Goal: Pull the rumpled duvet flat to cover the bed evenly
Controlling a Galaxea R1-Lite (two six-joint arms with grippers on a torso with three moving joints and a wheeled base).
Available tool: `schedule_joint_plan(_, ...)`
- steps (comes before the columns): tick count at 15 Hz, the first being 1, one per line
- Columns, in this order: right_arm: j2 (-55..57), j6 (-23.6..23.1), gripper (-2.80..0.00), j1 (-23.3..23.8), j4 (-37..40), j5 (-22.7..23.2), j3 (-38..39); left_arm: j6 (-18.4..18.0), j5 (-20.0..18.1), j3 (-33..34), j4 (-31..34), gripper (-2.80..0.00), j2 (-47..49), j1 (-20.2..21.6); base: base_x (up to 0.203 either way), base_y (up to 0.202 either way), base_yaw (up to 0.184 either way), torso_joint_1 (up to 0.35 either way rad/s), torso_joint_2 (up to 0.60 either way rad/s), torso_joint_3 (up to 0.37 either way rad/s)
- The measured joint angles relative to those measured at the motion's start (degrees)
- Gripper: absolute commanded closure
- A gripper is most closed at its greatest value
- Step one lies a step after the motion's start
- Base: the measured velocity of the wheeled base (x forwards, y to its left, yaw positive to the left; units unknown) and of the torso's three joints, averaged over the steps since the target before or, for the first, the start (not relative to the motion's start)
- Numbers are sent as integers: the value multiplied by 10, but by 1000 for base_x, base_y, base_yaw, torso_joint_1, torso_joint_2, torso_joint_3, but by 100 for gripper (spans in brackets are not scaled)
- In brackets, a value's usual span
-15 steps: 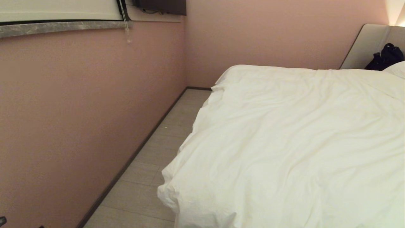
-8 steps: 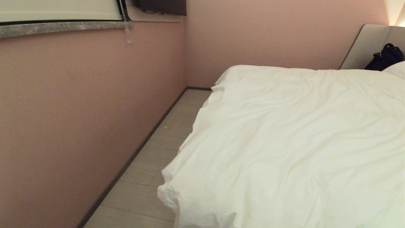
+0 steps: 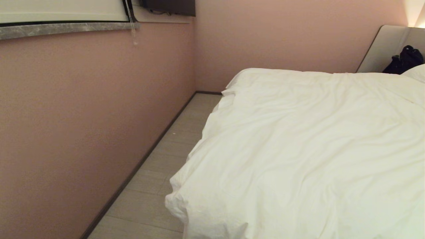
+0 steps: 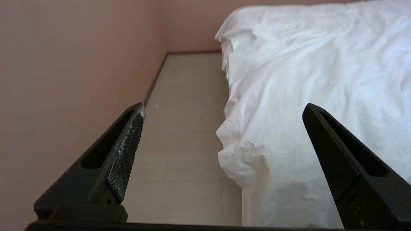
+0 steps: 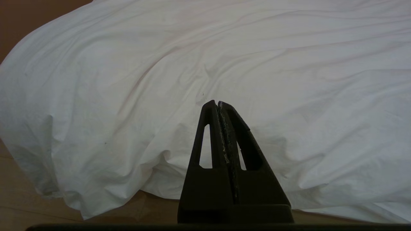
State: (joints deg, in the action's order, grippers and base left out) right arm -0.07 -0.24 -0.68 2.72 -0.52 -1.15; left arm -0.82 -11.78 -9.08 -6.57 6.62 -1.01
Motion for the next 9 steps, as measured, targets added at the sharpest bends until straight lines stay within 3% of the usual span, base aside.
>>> schedule_joint_plan(3,0,0,0,0,0,0,0,17,-3,39,-54,-280,-47,4,0,0,0,0,0,0)
schedule_joint_plan(5,0,0,0,0,0,0,0,16,15,60,-74,-280,-58,5,0,0,0,0,0,0)
schedule_joint_plan(9,0,0,0,0,0,0,0,-21,69,86,-67,-280,-65,5,0,0,0,0,0,0)
